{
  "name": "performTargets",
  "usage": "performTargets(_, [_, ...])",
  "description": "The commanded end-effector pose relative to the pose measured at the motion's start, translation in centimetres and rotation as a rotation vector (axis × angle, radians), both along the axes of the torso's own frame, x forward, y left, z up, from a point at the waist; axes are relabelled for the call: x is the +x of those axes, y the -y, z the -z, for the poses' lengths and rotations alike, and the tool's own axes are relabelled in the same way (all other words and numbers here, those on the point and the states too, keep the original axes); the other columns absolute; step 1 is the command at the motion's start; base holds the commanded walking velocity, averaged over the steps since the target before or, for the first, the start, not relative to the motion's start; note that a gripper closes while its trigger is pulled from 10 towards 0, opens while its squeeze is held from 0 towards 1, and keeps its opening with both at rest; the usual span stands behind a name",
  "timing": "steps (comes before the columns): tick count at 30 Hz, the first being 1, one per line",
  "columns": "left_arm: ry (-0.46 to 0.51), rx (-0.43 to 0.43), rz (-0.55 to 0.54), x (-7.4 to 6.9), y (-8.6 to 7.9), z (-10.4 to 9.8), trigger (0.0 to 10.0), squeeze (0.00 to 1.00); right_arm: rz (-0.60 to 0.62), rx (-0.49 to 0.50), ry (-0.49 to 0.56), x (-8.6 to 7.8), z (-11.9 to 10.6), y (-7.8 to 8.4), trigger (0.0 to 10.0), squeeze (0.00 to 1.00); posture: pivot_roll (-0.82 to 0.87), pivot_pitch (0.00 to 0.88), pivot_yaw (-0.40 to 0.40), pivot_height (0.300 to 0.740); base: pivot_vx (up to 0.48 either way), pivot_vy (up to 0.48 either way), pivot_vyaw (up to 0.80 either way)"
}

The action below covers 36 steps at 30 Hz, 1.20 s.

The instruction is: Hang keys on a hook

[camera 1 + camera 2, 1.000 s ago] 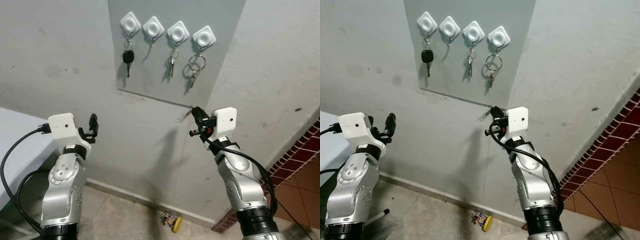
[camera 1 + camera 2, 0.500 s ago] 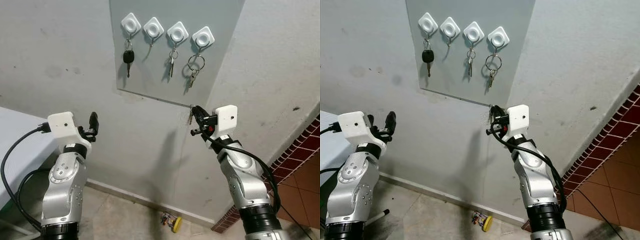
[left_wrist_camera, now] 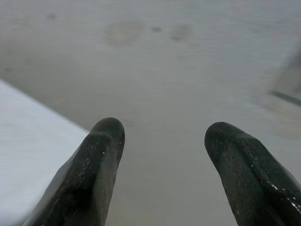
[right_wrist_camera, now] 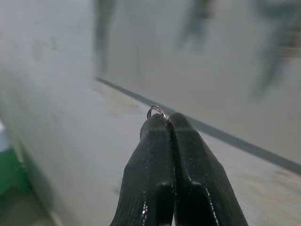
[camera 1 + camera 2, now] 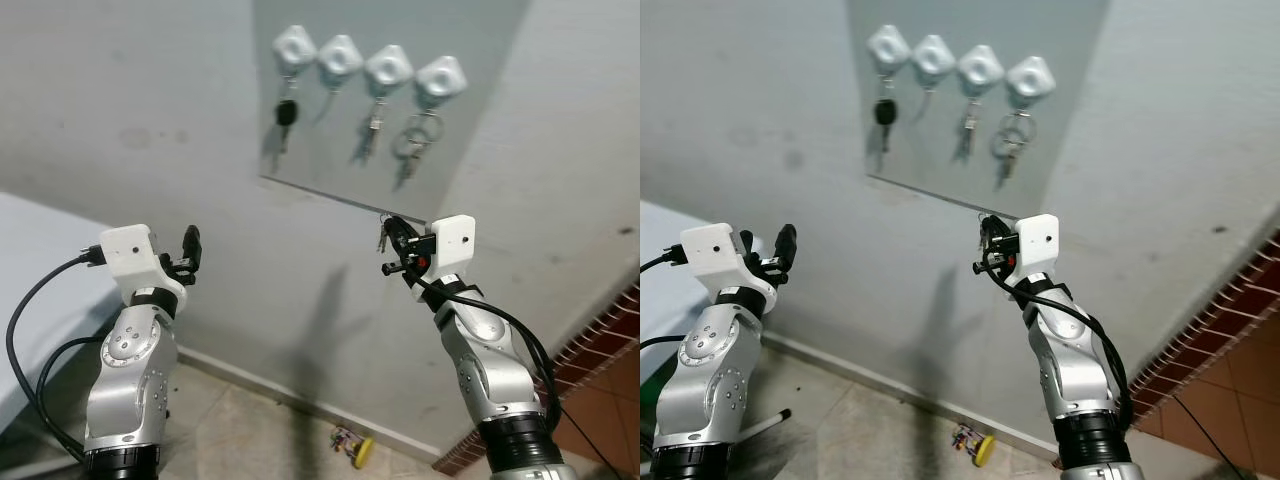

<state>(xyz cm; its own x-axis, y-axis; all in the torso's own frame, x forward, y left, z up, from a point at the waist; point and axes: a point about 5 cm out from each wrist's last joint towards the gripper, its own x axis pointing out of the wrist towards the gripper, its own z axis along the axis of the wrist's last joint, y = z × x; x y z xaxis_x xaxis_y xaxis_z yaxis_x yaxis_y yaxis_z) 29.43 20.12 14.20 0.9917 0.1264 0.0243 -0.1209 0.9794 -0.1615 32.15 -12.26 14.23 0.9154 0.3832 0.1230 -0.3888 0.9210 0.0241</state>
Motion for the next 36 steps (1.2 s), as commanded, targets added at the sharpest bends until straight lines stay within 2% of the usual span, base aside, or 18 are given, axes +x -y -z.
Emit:
performTargets(1, [0.001, 0.004, 0.015, 0.19, 0.34, -0.27, 10.0, 0.0, 0.001, 0.004, 0.023, -0.03, -0.67, 0.38, 10.0, 0.0, -0.05, 0.0, -0.057, 0.724, 0.0, 0.364, 0.0])
performTargets(19, [0.003, 0.012, 0.016, 0.26, 0.27, -0.36, 10.0, 0.0, 0.004, 0.018, 0.026, -0.06, -0.75, 0.27, 10.0, 0.0, -0.04, 0.0, -0.054, 0.724, 0.0, 0.347, 0.0])
performTargets(36, [-0.008, 0.087, 0.046, 0.45, 0.48, -0.61, 10.0, 0.0, 0.009, 0.037, 0.03, -0.16, -0.78, -0.11, 10.0, 0.0, -0.04, 0.0, -0.039, 0.724, 0.0, 0.0, 0.0])
